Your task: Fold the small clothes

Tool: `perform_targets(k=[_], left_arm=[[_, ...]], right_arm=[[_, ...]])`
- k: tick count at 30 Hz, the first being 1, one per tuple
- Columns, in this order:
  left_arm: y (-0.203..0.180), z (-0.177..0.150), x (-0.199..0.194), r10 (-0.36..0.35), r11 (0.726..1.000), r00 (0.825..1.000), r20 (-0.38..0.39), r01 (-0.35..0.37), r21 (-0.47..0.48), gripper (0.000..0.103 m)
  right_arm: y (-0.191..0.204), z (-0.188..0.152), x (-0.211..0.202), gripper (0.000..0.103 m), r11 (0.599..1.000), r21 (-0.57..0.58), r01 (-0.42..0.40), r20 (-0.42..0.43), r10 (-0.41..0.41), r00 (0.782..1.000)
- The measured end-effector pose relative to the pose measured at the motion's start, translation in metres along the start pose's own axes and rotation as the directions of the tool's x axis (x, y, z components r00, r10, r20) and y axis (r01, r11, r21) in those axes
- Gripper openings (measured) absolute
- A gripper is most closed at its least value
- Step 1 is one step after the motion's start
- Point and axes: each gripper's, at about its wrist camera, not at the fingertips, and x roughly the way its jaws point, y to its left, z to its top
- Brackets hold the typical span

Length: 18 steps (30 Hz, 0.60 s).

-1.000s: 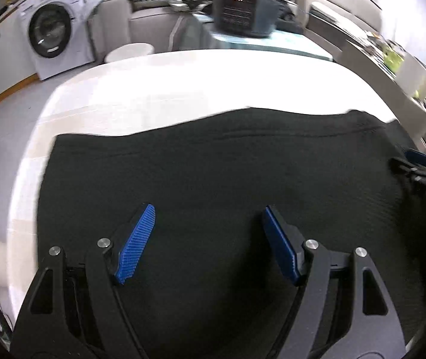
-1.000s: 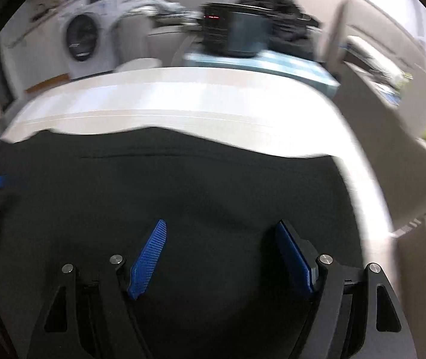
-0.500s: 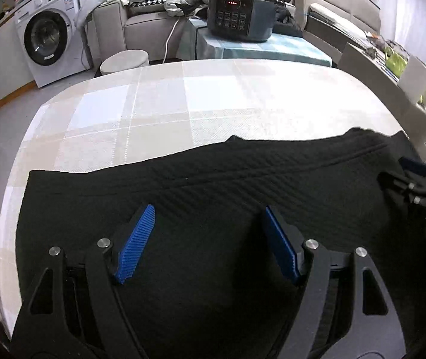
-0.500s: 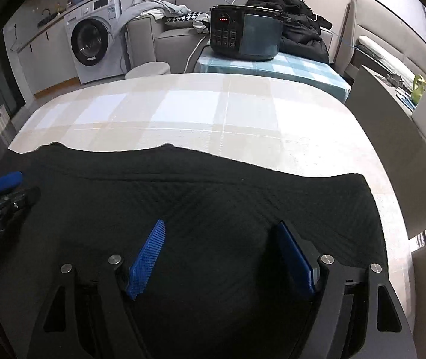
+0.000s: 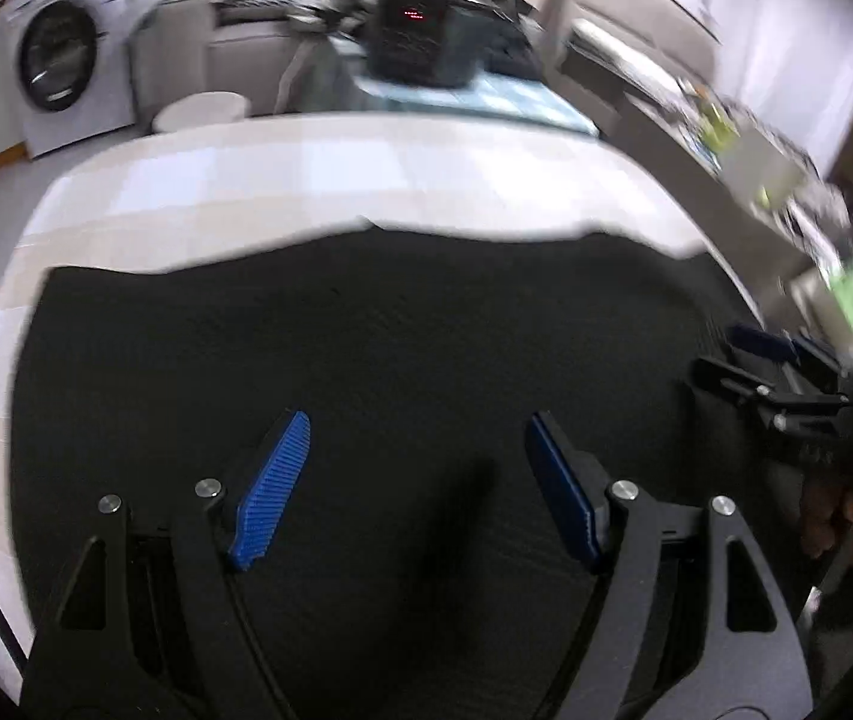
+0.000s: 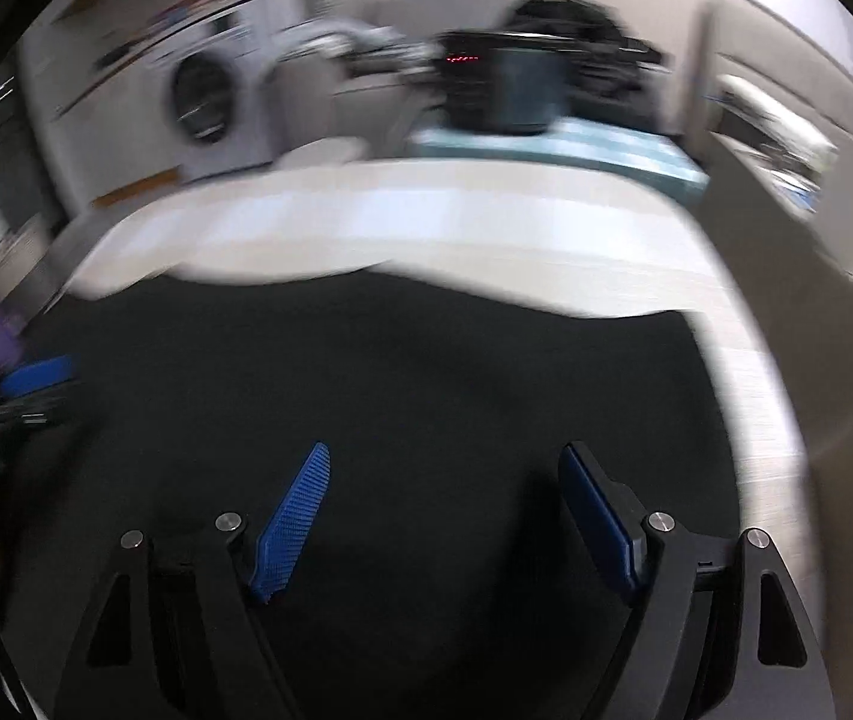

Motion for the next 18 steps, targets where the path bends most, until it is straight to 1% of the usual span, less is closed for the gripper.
perform_targets(k=[1,2,3,4,6,8,9,11,13,14,15,17,18], left_arm=[[-0.001,-0.004,0.002,0.016,1.0,1.0,-0.009,-0.016,0.01,0.072],[0.001,-0.008,0.005,0.043,0.999,0.999,-0.018,-0.043,0.014,0.072],[0.005,-0.013,0.001,0.052,0.998,0.999,-0.001,-0.052,0.019,0.072],[0.008,-0.017,-0.002,0.058,0.998,0.998,-0.003,-0.058,0.015,0.072],[0.02,-0.029,-0.015,0.097,0.995,0.995,-0.014,-0.097,-0.015,0.072],[0.03,-0.047,-0.029,0.141,0.989,0.99,-0.023,-0.142,-0.028,0.072],[0.035,-0.057,-0.038,0.168,0.985,0.986,-0.021,-0.169,-0.031,0.072],[0.042,-0.082,-0.062,0.214,0.975,0.977,-0.013,-0.215,-0.058,0.072],[0.042,-0.104,-0.085,0.198,0.977,0.98,0.006,-0.197,-0.078,0.072],[0.04,-0.114,-0.096,0.19,0.979,0.982,0.019,-0.188,-0.083,0.072],[0.035,-0.125,-0.106,0.172,0.982,0.985,0.035,-0.168,-0.085,0.072],[0.031,-0.142,-0.114,0.146,0.986,0.989,0.029,-0.143,-0.081,0.073],[0.029,-0.15,-0.115,0.145,0.987,0.989,0.015,-0.143,-0.078,0.073]], right_arm=[[0.012,-0.005,0.0,0.081,0.999,-0.035,-0.028,-0.01,0.028,1.0],[0.021,-0.007,0.002,0.081,0.998,-0.056,-0.032,-0.017,0.031,0.999],[0.026,-0.013,0.003,0.081,0.996,-0.086,-0.013,-0.022,0.011,1.0],[0.026,-0.018,0.004,0.081,0.994,-0.109,0.025,-0.023,-0.028,0.999],[0.018,-0.027,-0.001,0.081,0.993,-0.097,0.064,-0.02,-0.067,0.998],[0.006,-0.039,-0.009,0.081,0.988,-0.079,0.13,-0.019,-0.132,0.991],[-0.002,-0.048,-0.014,0.081,0.981,-0.076,0.176,-0.026,-0.179,0.984],[-0.013,-0.059,-0.024,0.081,0.978,-0.047,0.203,-0.027,-0.204,0.979],[-0.018,-0.071,-0.037,0.08,0.974,-0.025,0.226,-0.037,-0.227,0.973],[-0.016,-0.078,-0.045,0.081,0.975,-0.019,0.222,-0.03,-0.222,0.975],[-0.009,-0.085,-0.055,0.081,0.983,-0.015,0.184,-0.015,-0.184,0.983],[0.006,-0.096,-0.067,0.081,0.993,-0.023,0.118,0.003,-0.118,0.993],[0.018,-0.103,-0.07,0.081,0.996,-0.043,0.072,0.002,-0.072,0.997]])
